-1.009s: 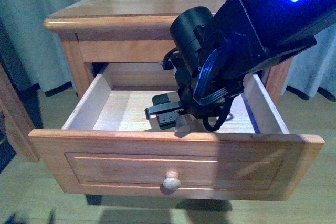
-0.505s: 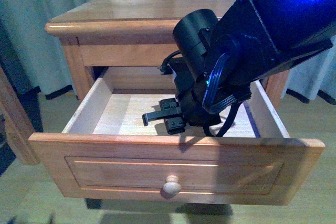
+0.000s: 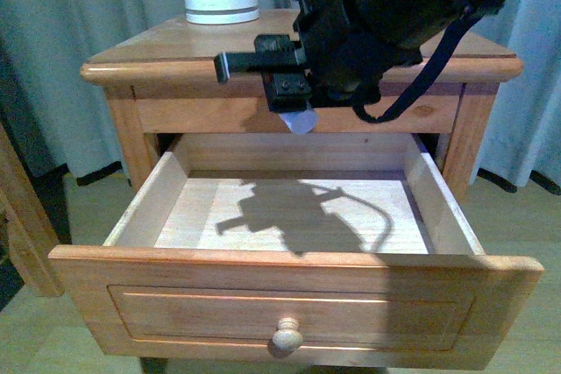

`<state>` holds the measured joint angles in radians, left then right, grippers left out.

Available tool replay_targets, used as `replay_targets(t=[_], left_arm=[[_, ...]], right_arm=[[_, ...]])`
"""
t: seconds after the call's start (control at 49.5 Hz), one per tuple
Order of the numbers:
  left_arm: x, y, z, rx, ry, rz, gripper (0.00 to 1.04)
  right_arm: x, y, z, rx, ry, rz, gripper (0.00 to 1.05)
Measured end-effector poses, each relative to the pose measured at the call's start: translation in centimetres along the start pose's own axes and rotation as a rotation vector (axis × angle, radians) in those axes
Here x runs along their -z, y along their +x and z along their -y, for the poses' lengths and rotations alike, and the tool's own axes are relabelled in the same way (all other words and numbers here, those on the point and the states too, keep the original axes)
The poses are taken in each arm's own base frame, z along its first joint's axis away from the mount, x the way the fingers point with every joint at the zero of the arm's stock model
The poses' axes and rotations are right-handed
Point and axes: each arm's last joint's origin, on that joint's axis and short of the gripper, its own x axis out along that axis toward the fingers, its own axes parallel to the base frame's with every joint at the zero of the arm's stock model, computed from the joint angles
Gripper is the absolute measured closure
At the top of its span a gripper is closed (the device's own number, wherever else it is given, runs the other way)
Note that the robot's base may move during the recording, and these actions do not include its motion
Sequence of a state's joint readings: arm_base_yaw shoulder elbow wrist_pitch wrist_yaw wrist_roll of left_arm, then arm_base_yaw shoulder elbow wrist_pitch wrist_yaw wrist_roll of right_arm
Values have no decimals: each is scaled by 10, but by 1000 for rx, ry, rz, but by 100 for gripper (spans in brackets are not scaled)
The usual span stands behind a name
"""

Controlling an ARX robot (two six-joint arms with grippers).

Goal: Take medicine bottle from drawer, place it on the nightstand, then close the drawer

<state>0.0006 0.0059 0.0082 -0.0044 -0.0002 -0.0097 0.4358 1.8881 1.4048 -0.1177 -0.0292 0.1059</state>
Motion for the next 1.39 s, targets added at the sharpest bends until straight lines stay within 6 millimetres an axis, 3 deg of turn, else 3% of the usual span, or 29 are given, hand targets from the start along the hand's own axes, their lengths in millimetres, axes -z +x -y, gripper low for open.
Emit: replay_targets(t=[0.182,0.424,0.505,0.666,0.787,1.11,1.393], left_arm=[[0,0,0,0,0,0,6],[0,0,0,0,0,0,6],[0,0,0,0,0,0,6],[0,0,0,0,0,0,6],[0,0,0,0,0,0,6],[0,0,0,0,0,0,6],[0,0,0,0,0,0,6]], right_arm=[[-36,-34,2,-9,-1,99,74],[-91,-57,15,54,-11,239,75],[-104,-52,22,88,-22,245,75],[-113,-8,37,161,-45,169,75],[-115,12,41,187,-54,141,75],[-125,28,43,221,-63,123,75],[-111,44,49,238,-59,69,75]])
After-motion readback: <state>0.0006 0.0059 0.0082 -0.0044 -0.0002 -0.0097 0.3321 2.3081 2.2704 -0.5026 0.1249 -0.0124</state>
